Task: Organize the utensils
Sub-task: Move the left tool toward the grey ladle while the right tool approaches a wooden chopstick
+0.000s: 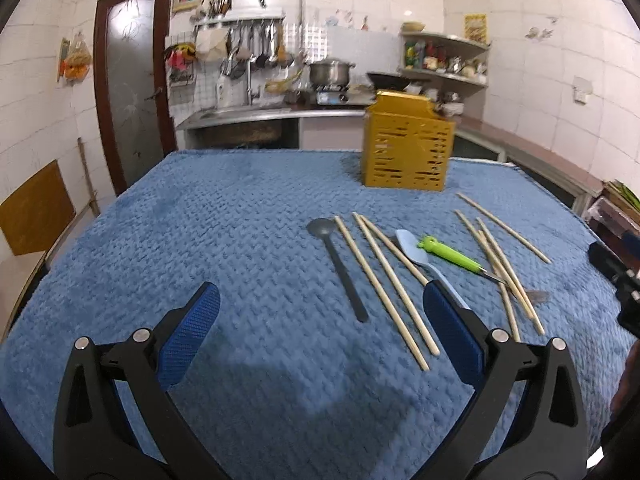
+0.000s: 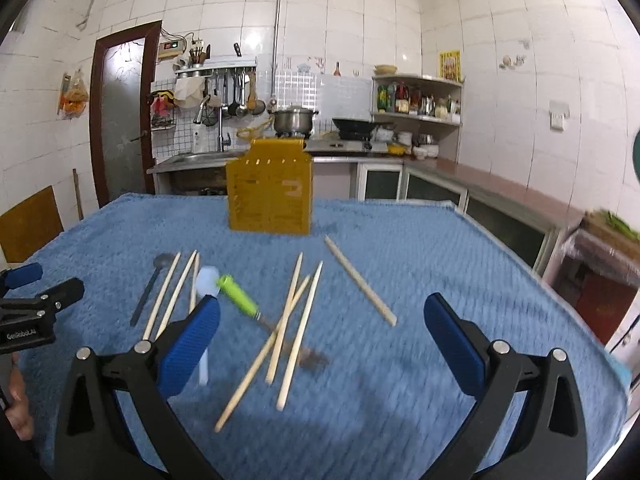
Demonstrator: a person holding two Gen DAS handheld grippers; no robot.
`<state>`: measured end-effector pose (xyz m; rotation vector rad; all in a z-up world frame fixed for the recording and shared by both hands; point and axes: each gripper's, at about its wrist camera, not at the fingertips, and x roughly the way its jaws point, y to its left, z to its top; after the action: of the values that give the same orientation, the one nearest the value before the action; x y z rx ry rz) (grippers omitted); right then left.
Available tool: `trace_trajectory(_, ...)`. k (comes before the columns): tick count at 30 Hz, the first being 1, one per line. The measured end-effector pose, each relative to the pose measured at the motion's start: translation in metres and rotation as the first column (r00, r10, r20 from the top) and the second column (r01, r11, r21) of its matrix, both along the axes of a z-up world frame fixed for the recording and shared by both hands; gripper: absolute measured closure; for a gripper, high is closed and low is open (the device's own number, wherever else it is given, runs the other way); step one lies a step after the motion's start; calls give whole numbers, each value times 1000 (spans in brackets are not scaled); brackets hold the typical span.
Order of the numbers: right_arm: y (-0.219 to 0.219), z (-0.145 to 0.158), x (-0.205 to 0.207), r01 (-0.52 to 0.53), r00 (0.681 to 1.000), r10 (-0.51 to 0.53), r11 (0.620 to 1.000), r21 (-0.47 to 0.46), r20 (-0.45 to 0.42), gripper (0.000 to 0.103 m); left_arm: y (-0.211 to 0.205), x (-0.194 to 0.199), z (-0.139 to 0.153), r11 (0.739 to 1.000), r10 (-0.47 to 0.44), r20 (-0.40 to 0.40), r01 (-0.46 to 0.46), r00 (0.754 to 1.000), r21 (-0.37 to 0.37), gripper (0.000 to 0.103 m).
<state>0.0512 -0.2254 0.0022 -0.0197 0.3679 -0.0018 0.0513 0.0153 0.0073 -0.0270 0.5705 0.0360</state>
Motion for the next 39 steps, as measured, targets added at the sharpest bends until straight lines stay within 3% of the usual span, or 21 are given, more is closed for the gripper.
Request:
trace_trajectory(6,-9,8,51,23,999,-24,999,-30,-47,4,8,44,11,999,-15,-104,10,994,-44,5)
trace_trajectory(10,-14,4,86,41,994,-44,999,-29,-97,4,3,75,16,1000,-15,-129,13,992,-21,5)
trace_trajectory(14,-7,-9,120,46,987,-57,996,-76,-151,4,-3,107,6,1000,-18,-189,19,982,1,5)
trace_trajectory(21,-13,-28,166,36,960,-33,999,5,-280,4,-4,154,-13,999,20,-247,-12,969,33,5)
trace_trajectory(28,-6,-57,184,46,934,-41,999,6,-355,4,8,167,-35,999,38,-295,-42,955,-8,5)
trace_trajectory(31,-3,-61,189,42,929,-36,999,7,-370,14,12,170,-43,999,52,-309,-54,950,0,5)
trace_trajectory(36,-6,-66,194,42,918,-30,999,23,-395,43,15,173,-48,998,36,-323,-49,946,-32,5)
trace_trajectory(39,-8,-68,195,42,913,-26,999,31,-407,50,12,174,-52,999,19,-338,-35,941,-40,8)
